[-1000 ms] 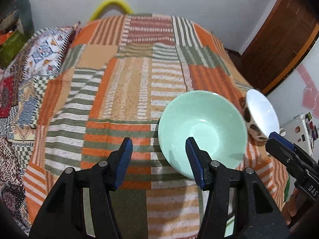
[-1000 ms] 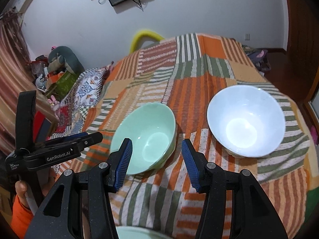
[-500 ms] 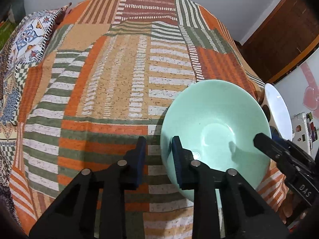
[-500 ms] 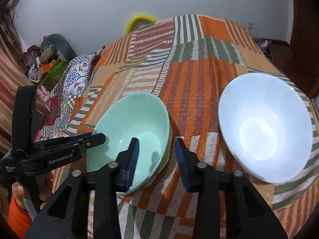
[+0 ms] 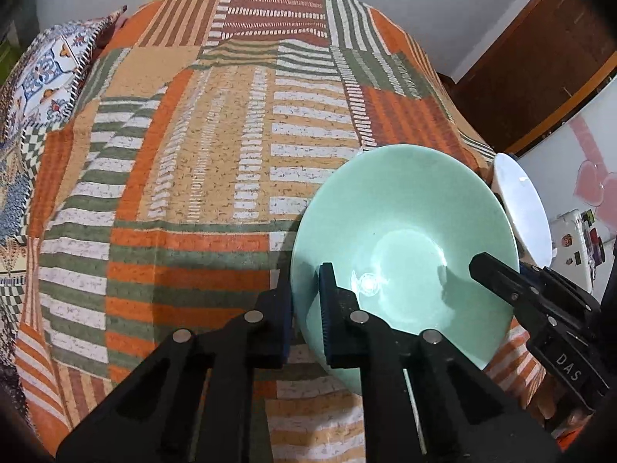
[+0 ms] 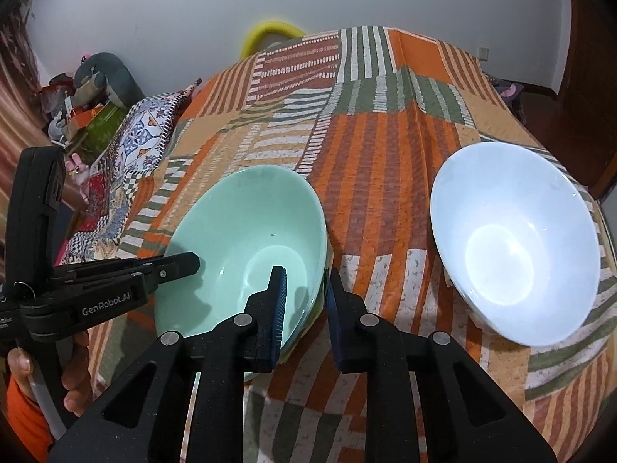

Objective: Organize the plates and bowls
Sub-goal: 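Lift the pale green bowl with both grippers and carry it toward the pink bowl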

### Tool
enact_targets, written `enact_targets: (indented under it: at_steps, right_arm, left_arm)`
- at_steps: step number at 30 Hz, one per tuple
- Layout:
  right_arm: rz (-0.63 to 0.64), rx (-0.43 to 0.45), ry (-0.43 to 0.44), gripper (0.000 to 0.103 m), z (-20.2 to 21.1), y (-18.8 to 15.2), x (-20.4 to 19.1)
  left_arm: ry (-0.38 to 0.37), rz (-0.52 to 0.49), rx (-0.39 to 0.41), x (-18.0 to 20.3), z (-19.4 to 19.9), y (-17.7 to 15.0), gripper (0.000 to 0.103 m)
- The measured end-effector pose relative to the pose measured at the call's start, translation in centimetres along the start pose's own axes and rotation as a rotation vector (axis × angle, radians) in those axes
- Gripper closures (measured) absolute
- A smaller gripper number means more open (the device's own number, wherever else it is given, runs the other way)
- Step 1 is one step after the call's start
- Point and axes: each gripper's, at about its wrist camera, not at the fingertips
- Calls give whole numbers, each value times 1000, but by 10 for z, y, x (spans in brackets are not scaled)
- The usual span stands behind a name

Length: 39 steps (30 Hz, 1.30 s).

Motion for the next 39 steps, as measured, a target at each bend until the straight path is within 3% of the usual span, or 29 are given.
enact_targets:
  at_steps: [9,16,27,39]
  right_arm:
    - [5,44,21,84,32,-6,-8]
    - [1,90,44,83,65,-15,-15]
    - [11,131,78,82,98,-37,-28]
    - [42,165,139,82,126,-62,-47]
  left_arm:
    - [33,-54,60,20,44,-16,92]
    - [17,-66,96,34,80,-36,92]
    - [45,-128,189,60,144,-80,92]
    - [57,-121,279,62,202,-129,92]
Point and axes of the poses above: each gripper's, at about its wrist camera, not at the fingertips, and z roughly against the way its jaws point, x to its right, y to its top, and after that the axes turned 8 degrees about -y, right-handed
